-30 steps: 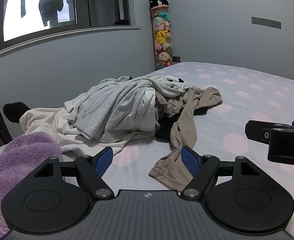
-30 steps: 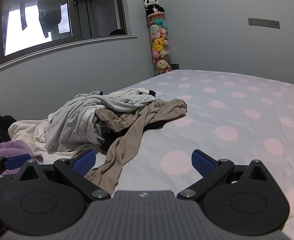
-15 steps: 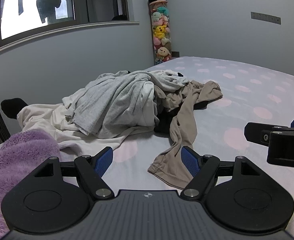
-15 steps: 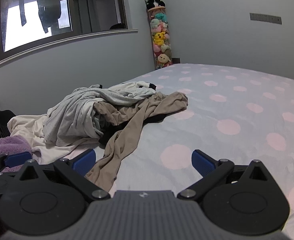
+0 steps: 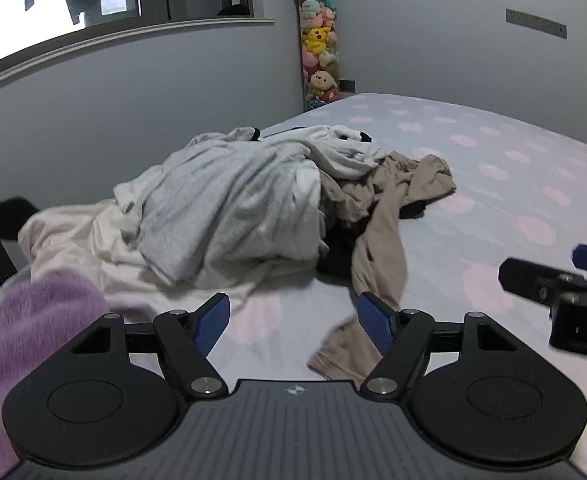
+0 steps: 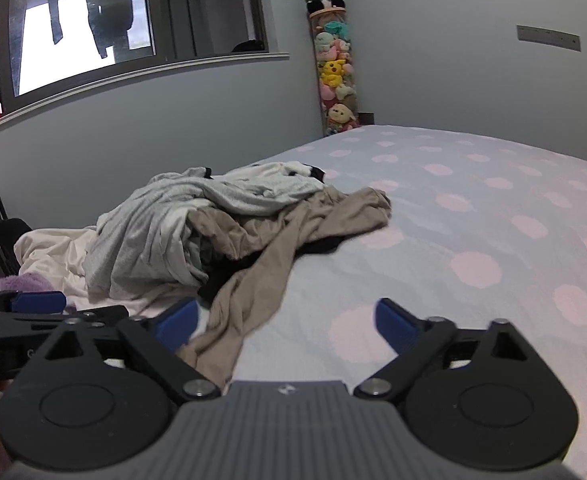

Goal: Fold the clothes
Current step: 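Grasp the grey t-shirt with the left tool while the right tool grasps it too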

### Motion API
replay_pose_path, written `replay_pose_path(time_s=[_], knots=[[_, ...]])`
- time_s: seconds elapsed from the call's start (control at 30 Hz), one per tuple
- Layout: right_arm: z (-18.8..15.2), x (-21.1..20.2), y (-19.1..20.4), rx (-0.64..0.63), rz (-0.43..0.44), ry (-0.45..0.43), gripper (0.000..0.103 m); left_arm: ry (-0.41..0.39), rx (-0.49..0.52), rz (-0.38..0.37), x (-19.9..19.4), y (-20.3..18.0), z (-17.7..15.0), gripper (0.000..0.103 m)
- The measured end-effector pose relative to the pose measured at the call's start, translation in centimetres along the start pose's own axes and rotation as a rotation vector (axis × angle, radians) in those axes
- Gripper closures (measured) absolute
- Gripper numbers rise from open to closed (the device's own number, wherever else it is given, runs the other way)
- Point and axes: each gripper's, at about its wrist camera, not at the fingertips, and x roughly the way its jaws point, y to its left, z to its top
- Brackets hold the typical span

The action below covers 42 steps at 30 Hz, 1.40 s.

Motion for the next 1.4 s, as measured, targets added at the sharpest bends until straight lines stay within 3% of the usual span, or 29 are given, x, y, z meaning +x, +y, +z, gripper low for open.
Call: replay_pose_path(time_s=[0.07, 0.2, 0.3, 0.53, 0.7, 0.8, 0.83, 0.93, 1.07, 1.17, 1.4], knots=[[1.3, 1.3, 0.3, -0.015, 0.018, 0.002, 0.018, 0.0, 0.024, 0.013, 0.9, 0.6, 1.1, 0.036], [4.0, 4.1, 1.3, -0.056, 0.056, -0.012, 0.031, 0.006, 0.069, 0.07, 3.4, 2.3, 3.3, 0.036], [5.8, 6.9, 1.9, -0.067, 0.089, -0.018, 0.033, 0.031, 0.112, 0.114, 6.1, 3.4, 4.7, 0.037], [8.0, 14.3, 4.0, -0.179, 0.085, 0.009, 0.04, 0.103, 0.164, 0.158, 11.1, 4.4, 5.3, 0.051], [7.8, 19.5, 4.8, -0.258, 0.087, 0.044, 0.044, 0.096, 0.101, 0.14, 12.0, 5.2, 4.9, 0.054], [8.0, 22.1, 5.1, -0.286, 0.087, 0.041, 0.047, 0.088, 0.075, 0.137, 11.7, 5.0, 4.9, 0.064], [8.2, 22.7, 5.2, -0.29, 0.086, 0.035, 0.048, 0.086, 0.066, 0.135, 11.6, 4.9, 4.9, 0.072], [8.9, 24.1, 5.5, -0.282, 0.091, 0.017, 0.06, 0.078, 0.04, 0.131, 11.3, 4.6, 4.9, 0.084], [9.3, 23.5, 6.3, -0.288, 0.08, -0.019, 0.097, 0.066, 0.0, 0.124, 10.9, 4.6, 5.1, 0.095], [9.9, 22.1, 6.6, -0.271, 0.029, -0.069, 0.1, 0.038, -0.032, 0.117, 9.8, 4.9, 5.3, 0.102], [11.0, 15.3, 5.8, -0.243, -0.043, -0.216, 0.101, -0.057, -0.028, 0.079, 5.9, 4.0, 6.0, 0.102]])
